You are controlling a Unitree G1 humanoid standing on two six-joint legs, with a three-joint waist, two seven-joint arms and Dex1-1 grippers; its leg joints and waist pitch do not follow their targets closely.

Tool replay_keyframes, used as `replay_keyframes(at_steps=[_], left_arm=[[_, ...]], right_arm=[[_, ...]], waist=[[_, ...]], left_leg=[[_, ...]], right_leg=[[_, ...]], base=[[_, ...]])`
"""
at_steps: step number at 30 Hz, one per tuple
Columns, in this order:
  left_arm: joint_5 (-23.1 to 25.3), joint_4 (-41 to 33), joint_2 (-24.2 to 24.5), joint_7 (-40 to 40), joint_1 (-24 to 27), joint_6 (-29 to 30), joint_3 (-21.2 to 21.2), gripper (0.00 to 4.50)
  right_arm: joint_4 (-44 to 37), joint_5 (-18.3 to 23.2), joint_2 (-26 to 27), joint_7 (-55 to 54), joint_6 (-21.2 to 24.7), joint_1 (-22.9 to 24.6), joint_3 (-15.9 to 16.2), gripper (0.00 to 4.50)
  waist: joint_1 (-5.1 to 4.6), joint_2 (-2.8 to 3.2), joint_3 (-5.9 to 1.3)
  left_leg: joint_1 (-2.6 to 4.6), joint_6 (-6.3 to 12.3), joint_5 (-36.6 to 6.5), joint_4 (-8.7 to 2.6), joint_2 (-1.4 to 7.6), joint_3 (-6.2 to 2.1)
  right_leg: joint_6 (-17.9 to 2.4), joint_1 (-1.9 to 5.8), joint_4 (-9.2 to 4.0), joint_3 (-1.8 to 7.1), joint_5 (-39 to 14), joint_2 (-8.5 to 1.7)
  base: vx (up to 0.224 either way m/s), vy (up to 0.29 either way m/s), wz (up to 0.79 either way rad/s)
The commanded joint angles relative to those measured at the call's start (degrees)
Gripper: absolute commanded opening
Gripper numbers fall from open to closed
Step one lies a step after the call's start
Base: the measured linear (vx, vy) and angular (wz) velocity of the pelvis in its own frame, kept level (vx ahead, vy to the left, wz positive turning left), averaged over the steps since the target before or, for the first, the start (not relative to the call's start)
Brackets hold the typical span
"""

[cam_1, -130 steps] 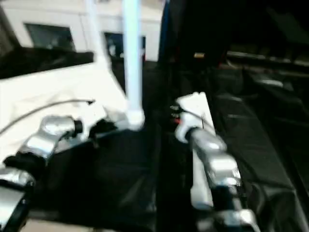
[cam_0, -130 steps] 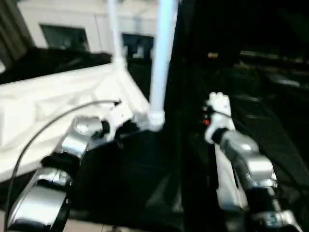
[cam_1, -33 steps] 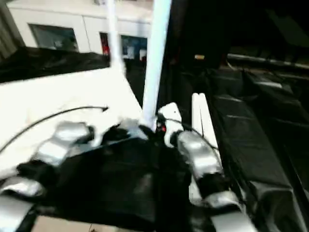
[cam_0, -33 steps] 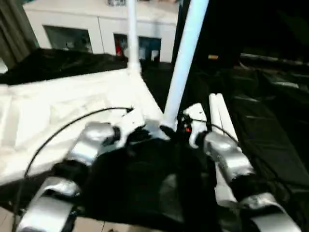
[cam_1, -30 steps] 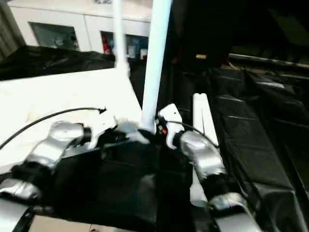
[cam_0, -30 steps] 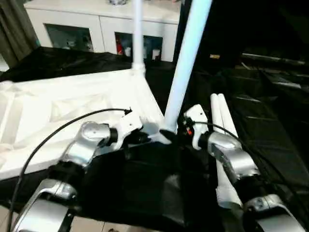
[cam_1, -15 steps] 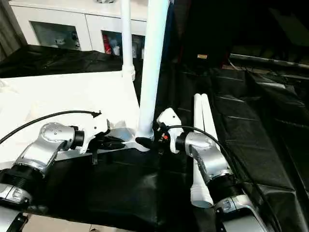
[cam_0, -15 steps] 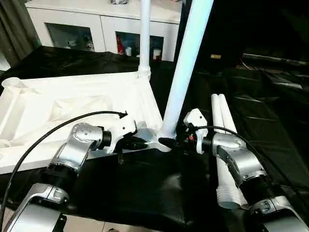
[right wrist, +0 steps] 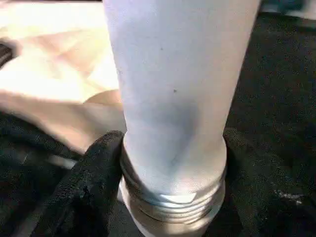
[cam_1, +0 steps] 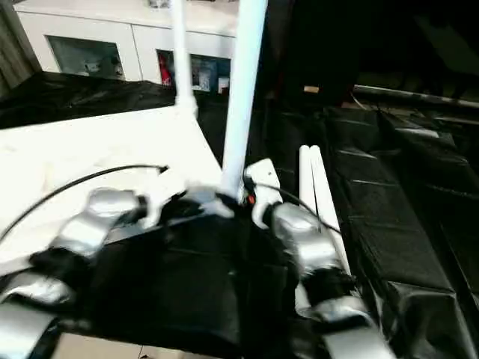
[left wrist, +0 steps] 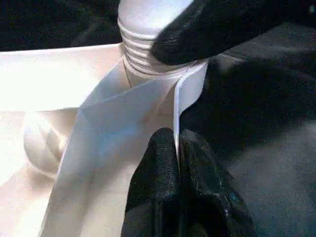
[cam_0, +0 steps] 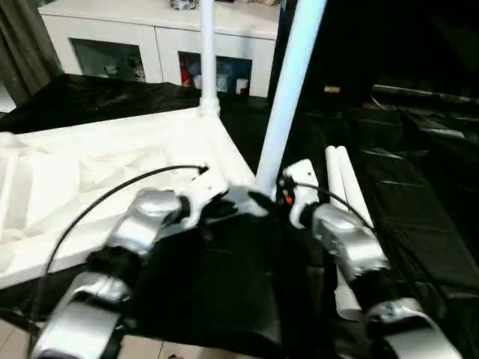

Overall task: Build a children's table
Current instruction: Rotate leg to tighten

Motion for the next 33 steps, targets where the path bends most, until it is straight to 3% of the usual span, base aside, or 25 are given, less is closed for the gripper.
replay_keyframes(at_steps=[1,4,7,8,12,17,24,32,33], left_arm=[[-0.9,2.6,-1.4,5.7,0.3,1.7,1.7,0.0],[-0.5,4.3,-4.3,8.7,-1.0,2.5,1.5,0.0],[-0.2,4.9,-5.2,8.2,-1.5,1.7,1.1,0.0],[-0.3,5.0,-5.2,8.0,-1.6,1.6,1.1,0.0],[-0.7,4.3,-3.2,5.7,-1.2,0.7,1.1,0.0],[-1.8,2.7,0.0,-1.1,0.6,-3.9,0.6,0.0],[-5.2,-2.9,4.5,-14.5,4.1,-5.2,-1.2,0.0],[-7.9,-6.2,5.2,-19.6,5.9,-3.5,-0.9,0.0],[-7.9,-6.4,5.2,-19.7,6.0,-3.4,-0.9,0.0]], right_arm=[[4.0,-0.9,0.4,-6.3,2.6,1.0,-2.3,2.74],[6.1,-2.2,3.7,-11.9,0.9,0.3,-2.2,2.74],[6.5,-2.0,5.0,-10.6,-1.5,-0.5,-1.5,2.74],[6.4,-1.7,5.2,-9.8,-2.0,-0.6,-1.6,3.3],[4.3,0.1,3.2,-4.8,-2.9,-0.7,-2.3,3.65],[1.1,-0.5,-2.6,5.8,-2.6,-0.5,0.4,4.09],[-3.4,-0.6,-9.7,18.6,-2.9,1.0,3.3,4.09],[-5.8,1.5,-10.8,25.7,-1.4,2.0,4.6,4.09],[-5.9,1.6,-10.7,25.8,-1.4,2.0,4.6,3.94]], waist=[[0.04,-0.29,-3.13],[0.01,-0.23,-3.14],[0.04,-0.21,-3.1],[0.08,-0.25,-3.11],[0.1,-0.25,-3.12],[0.05,-0.57,-3.17],[-0.01,-0.28,-3.39],[0.29,-0.36,-3.12],[0.3,-0.32,-3.14]], left_leg=[[0.56,0.37,-11.6,-4.59,2.34,-0.45],[0.42,0.71,-10.9,-4.51,2.23,-0.37],[0.53,0.6,-12.9,-4.65,2.27,-0.42],[0.46,0.78,-13.3,-4.73,2.32,-0.5],[0.29,1.79,-12.6,-4.75,2.36,-0.53],[0.05,3.0,-11.1,-4.44,2.3,-0.44],[0.22,5.54,-6.9,-4.0,2.57,-0.18],[0.41,4.07,-10.1,-4.35,2.79,-0.18],[0.44,3.87,-10.1,-4.37,2.81,-0.2]], right_leg=[[-12.4,2.07,-4.19,1.47,-11.1,-2.5],[-12.7,2.07,-4.21,1.46,-9.1,-2.45],[-12.2,2.03,-4.48,1.43,-11.1,-2.44],[-11.9,2.12,-4.49,1.43,-11.3,-2.47],[-12.2,2.31,-4.33,1.39,-9.2,-2.41],[-12.8,2.59,-4.23,1.33,-7.7,-2.48],[-15.9,2.51,-3.33,1.21,-1.0,-2.33],[-15.8,2.41,-3.74,1.3,-6.0,-2.48],[-15.7,2.39,-3.75,1.31,-6.1,-2.53]], base=[[0.0,0.0,0.0],[0.0,0.0,0.0],[0.0,0.0,0.0],[0.0,0.0,0.0],[0.0,0.0,0.0],[0.0,0.0,0.0],[0.0,0.0,0.0],[0.0,0.0,0.0],[0.0,0.0,0.0]])
